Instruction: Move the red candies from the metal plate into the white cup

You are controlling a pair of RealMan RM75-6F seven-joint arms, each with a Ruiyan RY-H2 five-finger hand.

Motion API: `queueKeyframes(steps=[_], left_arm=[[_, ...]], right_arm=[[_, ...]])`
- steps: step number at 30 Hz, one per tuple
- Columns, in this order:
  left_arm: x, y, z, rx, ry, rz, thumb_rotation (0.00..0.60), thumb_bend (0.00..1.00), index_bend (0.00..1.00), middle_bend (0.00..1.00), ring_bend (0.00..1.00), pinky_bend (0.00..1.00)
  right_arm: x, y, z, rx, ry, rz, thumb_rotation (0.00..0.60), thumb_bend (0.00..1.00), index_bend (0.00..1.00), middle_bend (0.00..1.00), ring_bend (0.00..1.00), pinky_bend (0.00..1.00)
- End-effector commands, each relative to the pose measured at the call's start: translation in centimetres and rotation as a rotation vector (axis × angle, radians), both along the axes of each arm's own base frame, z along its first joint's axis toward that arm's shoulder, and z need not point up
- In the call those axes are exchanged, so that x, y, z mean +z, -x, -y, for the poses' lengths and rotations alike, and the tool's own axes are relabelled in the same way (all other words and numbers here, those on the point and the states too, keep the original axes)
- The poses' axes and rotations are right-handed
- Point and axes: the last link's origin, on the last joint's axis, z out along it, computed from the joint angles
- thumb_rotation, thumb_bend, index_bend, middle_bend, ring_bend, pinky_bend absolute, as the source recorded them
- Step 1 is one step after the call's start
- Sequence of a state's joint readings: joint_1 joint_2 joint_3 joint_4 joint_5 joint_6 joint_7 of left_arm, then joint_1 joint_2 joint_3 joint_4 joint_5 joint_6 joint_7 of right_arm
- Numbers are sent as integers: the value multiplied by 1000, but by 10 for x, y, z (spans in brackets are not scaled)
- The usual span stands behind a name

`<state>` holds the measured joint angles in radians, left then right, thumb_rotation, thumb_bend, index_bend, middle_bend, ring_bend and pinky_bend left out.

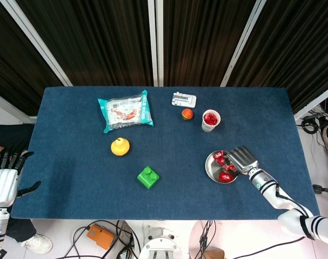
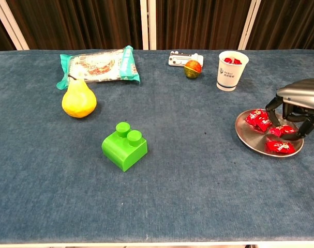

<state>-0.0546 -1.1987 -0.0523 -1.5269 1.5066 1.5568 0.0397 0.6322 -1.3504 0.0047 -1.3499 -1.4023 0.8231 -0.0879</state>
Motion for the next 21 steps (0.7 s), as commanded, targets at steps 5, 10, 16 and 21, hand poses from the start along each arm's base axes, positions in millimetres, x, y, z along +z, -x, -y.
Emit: queueKeyframes(steps=[5, 10, 16, 21], left_arm=[[0, -2, -2, -8, 1, -2, 600, 45, 203, 136, 34, 0], [0, -4, -4, -17, 0, -2, 600, 45, 203, 136, 34, 0], [1, -4, -2, -10, 1, -5, 600, 45, 203, 136, 34, 0], [1, -3, -1, 0, -1, -7, 600, 45, 203, 136, 35, 0]], right_arm=[[34, -26, 32, -2, 129, 134, 600, 517, 688, 990, 1000, 1000], [57, -51, 78, -31, 225, 210, 600, 518, 682, 990, 1000, 1000], [55, -74, 116, -80, 240, 229, 600, 517, 666, 990, 1000, 1000], [40, -81, 134, -124, 233, 211, 600, 517, 651, 990, 1000, 1000]])
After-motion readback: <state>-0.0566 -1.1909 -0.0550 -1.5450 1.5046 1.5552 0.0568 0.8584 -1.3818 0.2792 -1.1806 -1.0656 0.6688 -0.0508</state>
